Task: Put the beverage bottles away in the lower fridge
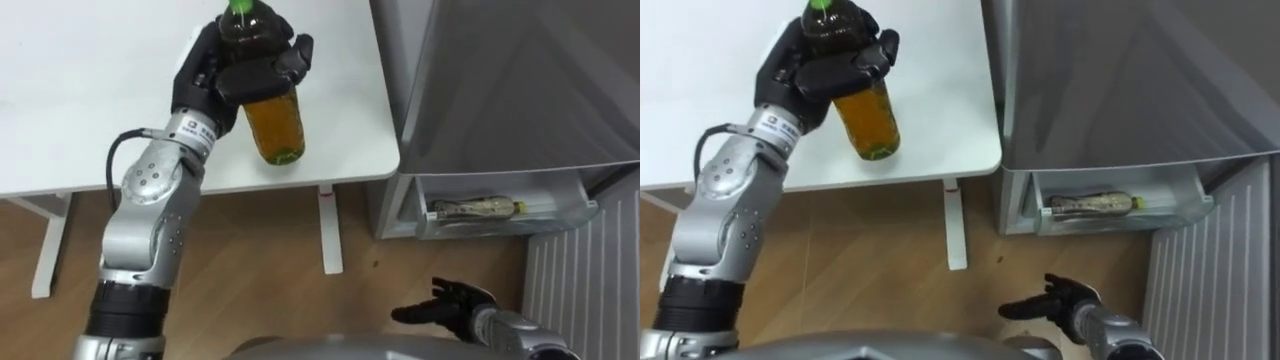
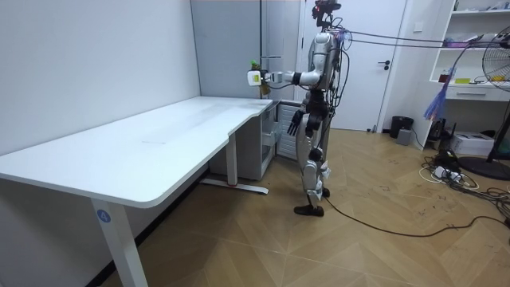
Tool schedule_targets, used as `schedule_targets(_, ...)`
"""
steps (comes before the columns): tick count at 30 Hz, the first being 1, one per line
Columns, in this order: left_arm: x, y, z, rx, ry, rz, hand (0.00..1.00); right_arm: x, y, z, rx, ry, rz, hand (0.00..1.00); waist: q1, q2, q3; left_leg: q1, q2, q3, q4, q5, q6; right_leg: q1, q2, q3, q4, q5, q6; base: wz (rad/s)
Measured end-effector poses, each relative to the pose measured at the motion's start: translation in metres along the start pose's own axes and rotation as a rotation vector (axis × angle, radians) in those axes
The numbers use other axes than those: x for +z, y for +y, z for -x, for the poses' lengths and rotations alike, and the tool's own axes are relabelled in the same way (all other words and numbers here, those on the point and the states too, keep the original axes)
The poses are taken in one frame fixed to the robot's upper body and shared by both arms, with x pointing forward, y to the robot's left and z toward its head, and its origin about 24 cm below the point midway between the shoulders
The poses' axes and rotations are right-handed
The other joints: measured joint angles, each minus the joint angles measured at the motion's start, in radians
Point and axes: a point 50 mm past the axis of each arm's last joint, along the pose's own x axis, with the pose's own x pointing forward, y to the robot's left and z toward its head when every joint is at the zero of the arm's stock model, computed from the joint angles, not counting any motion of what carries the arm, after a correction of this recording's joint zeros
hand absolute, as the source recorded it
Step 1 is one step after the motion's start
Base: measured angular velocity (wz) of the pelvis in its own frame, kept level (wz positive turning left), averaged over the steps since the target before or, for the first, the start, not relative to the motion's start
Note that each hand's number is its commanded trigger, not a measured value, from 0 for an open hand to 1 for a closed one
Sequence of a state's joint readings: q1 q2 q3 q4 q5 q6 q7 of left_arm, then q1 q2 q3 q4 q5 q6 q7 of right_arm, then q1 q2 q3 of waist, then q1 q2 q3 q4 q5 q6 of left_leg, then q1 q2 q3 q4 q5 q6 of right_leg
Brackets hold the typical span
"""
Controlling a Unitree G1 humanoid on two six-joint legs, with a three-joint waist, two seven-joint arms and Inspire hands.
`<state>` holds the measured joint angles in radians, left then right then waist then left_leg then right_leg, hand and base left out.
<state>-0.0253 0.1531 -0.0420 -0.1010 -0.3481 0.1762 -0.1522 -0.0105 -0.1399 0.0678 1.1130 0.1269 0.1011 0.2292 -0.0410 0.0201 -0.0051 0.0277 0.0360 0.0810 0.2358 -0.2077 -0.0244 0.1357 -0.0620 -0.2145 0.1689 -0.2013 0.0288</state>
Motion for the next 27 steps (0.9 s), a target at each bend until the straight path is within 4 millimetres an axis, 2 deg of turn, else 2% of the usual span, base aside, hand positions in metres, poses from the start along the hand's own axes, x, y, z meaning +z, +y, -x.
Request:
schedule_targets(7, -0.008, 0.0, 0.006, -0.006, 0.029, 0.018, 1.0, 0.012, 0.007, 0.0, 0.055, -0.045, 0.044, 0.0, 0.012, -0.019, 0.0129, 0.0, -0.001, 0.0, 0.004, 0.0, 0.0, 0.006, -0.001, -0.009, -0.002, 0.0, 0.0, 0.02)
schedule_targets(14, -0.023, -0.009, 0.014, -0.035, 0.086, 0.03, 1.0, 0.024, 0.016, 0.0, 0.115, -0.08, 0.155, 0.0, 0.018, -0.016, 0.0125, -0.02, -0.006, -0.002, 0.016, 0.0, 0.001, -0.005, -0.006, -0.013, 0.0, -0.001, 0.002, 0.02)
schedule_targets(22, -0.034, -0.025, 0.016, -0.108, 0.127, 0.051, 1.0, 0.043, 0.037, 0.001, 0.19, -0.14, 0.309, 0.0, 0.018, -0.016, 0.0119, -0.022, -0.006, -0.007, 0.022, 0.001, 0.003, 0.001, -0.008, -0.03, 0.002, -0.002, 0.003, 0.05)
schedule_targets(27, -0.04, -0.027, 0.022, -0.129, 0.147, 0.087, 1.0, 0.053, 0.049, 0.004, 0.263, -0.178, 0.345, 0.0, 0.023, -0.025, 0.0129, -0.024, -0.007, -0.009, 0.028, 0.002, 0.003, -0.001, -0.009, -0.031, 0.003, -0.002, 0.004, 0.0)
